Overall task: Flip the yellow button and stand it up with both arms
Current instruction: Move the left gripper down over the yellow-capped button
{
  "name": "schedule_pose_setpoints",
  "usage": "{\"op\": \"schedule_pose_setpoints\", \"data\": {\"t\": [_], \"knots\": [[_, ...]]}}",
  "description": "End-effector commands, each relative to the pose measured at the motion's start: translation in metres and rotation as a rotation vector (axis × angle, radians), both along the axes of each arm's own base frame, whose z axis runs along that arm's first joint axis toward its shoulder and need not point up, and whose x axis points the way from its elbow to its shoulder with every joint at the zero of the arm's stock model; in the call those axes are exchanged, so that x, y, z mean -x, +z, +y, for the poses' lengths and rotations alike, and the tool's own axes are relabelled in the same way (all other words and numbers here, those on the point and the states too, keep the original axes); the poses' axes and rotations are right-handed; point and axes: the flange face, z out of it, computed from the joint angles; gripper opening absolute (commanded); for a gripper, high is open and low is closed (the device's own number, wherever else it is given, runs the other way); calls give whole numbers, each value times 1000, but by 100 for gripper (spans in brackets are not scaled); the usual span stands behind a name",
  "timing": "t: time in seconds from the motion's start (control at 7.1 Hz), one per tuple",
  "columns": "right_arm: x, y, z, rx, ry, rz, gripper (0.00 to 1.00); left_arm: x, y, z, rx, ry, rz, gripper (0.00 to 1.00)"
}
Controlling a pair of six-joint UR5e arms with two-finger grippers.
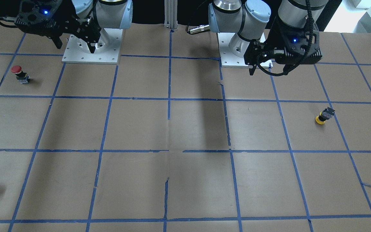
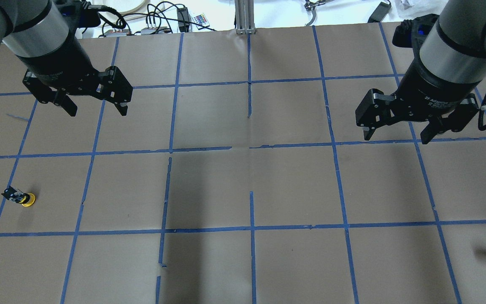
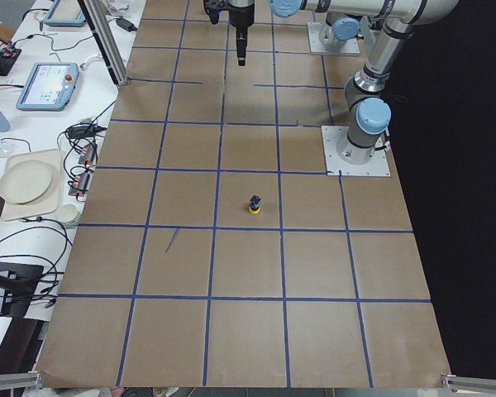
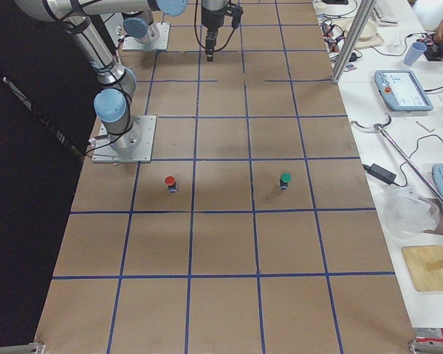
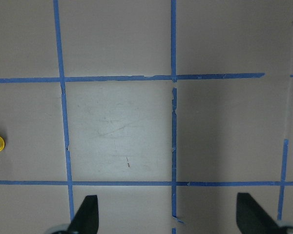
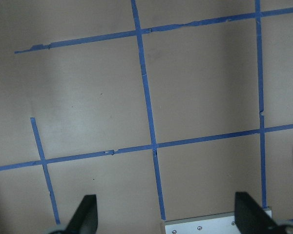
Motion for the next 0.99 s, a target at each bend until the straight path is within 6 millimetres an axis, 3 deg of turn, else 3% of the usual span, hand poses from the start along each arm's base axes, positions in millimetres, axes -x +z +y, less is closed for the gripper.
{"op": "schedule_pose_setpoints", "data": {"t": [0.0,0.28,0.56,0.85], "knots": [[0,-2,1,-15,-2,-2,100,8,0,5,2,21,29,100],[0,-2,0,-14,-3,-2,100,-4,-13,5,-40,-21,8,100],[1,-2,0,-12,-6,-1,100,-62,-55,10,-132,-131,-72,100],[1,-1,0,-11,-7,-2,100,-149,-89,6,-124,-208,-49,99]]}}
